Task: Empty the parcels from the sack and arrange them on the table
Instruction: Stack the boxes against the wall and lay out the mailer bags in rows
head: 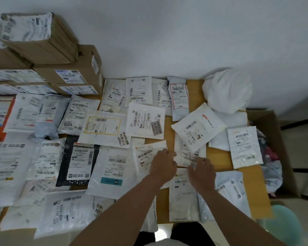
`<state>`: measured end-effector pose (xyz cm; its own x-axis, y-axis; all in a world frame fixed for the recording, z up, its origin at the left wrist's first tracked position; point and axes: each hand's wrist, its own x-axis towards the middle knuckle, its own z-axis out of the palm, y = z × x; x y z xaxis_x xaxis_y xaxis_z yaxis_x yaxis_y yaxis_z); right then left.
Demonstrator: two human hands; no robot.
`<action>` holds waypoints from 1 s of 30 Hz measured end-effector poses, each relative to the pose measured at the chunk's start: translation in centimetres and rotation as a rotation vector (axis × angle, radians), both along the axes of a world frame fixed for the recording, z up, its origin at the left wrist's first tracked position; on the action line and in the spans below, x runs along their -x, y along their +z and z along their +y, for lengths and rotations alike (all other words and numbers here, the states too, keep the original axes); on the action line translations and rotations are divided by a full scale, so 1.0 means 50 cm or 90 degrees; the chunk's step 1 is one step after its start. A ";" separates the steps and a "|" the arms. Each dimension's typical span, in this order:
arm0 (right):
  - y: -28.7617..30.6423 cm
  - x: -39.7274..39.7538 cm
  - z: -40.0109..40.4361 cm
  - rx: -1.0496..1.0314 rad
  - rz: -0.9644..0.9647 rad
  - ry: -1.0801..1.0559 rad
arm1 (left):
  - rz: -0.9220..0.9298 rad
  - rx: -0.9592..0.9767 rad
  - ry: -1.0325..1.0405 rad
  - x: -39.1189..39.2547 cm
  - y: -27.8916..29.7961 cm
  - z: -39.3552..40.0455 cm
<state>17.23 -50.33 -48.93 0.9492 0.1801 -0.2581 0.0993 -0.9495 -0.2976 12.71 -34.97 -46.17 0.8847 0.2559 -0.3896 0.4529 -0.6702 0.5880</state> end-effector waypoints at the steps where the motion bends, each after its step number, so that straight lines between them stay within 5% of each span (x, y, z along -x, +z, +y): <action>1: -0.012 0.008 -0.013 0.018 0.013 0.044 | 0.007 -0.016 -0.022 -0.004 -0.001 -0.017; 7: -0.022 -0.004 -0.004 -0.001 0.017 0.226 | 0.032 -0.121 -0.062 -0.011 -0.009 -0.053; 12: 0.003 0.002 -0.098 -0.031 -0.115 0.148 | -0.006 -0.181 -0.059 0.012 -0.015 -0.088; 21: -0.057 0.008 -0.290 0.048 -0.003 0.180 | 0.043 -0.213 -0.212 0.116 -0.050 -0.261; 30: -0.053 0.045 -0.307 0.073 -0.058 0.197 | 0.185 -0.136 0.176 0.192 -0.020 -0.324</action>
<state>14.99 -65.70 -51.59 0.8743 0.4378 -0.2094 0.4090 -0.8970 -0.1677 3.13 -51.17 -47.17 0.6335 0.5692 -0.5241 0.7579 -0.5928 0.2722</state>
